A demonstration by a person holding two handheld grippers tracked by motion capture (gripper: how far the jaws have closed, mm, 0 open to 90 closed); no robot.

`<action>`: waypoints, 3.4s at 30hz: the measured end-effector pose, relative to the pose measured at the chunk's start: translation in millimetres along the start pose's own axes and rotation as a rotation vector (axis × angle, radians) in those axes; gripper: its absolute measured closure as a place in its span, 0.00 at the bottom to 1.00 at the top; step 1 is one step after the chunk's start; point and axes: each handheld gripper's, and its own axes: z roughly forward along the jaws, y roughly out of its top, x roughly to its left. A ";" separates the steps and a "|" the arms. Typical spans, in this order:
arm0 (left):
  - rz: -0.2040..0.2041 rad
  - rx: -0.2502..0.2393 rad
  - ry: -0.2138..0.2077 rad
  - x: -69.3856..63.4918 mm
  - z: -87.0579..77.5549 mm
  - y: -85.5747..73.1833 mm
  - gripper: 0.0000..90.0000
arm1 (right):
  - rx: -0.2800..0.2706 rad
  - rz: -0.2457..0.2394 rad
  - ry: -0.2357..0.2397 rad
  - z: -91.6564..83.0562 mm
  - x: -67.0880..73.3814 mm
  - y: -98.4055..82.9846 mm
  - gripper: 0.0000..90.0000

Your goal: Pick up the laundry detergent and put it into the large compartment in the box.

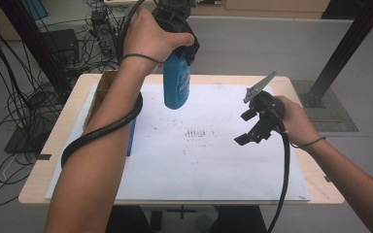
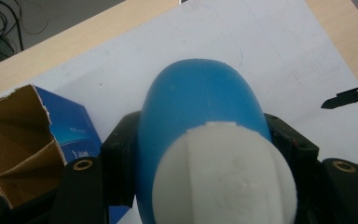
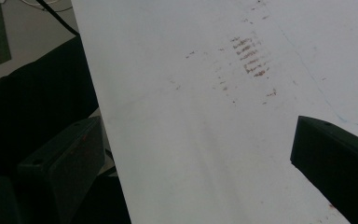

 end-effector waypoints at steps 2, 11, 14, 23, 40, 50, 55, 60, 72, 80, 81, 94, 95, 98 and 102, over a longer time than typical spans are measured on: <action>0.003 0.000 -0.004 0.2 -0.9 0.1 0.42 | -0.002 0.001 0.002 0.2 0.3 0.2 0.03; -0.005 -0.004 -0.001 2.8 -8.1 -0.6 0.42 | -0.005 0.000 0.000 0.2 1.1 0.6 0.03; -0.012 -0.001 -0.002 6.6 -8.6 -1.3 0.42 | -0.007 -0.002 0.006 0.8 1.2 0.1 0.03; -0.077 -0.020 0.038 33.3 -15.6 -10.6 0.42 | -0.019 0.004 0.008 1.5 -1.5 -1.5 0.03; -0.206 -0.011 0.112 94.3 -30.0 -42.1 0.42 | -0.025 0.010 0.022 8.0 -4.3 -0.2 0.03; -0.300 0.003 0.150 135.0 -29.3 -65.9 0.42 | -0.017 0.011 0.029 12.3 -4.4 2.1 0.03; -0.346 0.019 0.172 155.5 -26.6 -74.1 0.42 | -0.014 0.012 0.030 13.3 -4.8 2.5 0.03; -0.375 0.031 0.196 167.5 -24.1 -79.0 0.42 | -0.018 0.014 0.027 12.3 -6.1 1.8 0.03; -0.405 0.052 0.195 179.6 -7.8 -84.2 0.42 | -0.019 0.028 0.026 12.7 -7.7 -1.7 0.03; -0.412 0.063 0.186 181.5 7.2 -88.0 0.42 | -0.019 0.036 0.024 13.5 -8.9 -3.6 0.03; -0.409 0.070 0.184 181.5 8.7 -88.4 0.42 | -0.018 0.034 0.024 13.7 -9.0 -3.7 0.03; -0.417 0.098 0.155 185.1 35.4 -98.7 0.42 | -0.020 0.041 0.028 15.8 -9.7 -4.6 0.03; -0.419 0.104 0.152 185.5 37.7 -99.6 0.42 | -0.018 0.043 0.027 16.3 -9.7 -4.7 0.03; -0.418 0.109 0.152 186.6 43.5 -101.8 0.42 | -0.013 0.042 0.028 17.4 -9.7 -5.1 0.03; -0.418 0.111 0.153 187.7 50.4 -105.4 0.42 | -0.011 0.048 0.026 18.4 -10.2 -6.1 0.03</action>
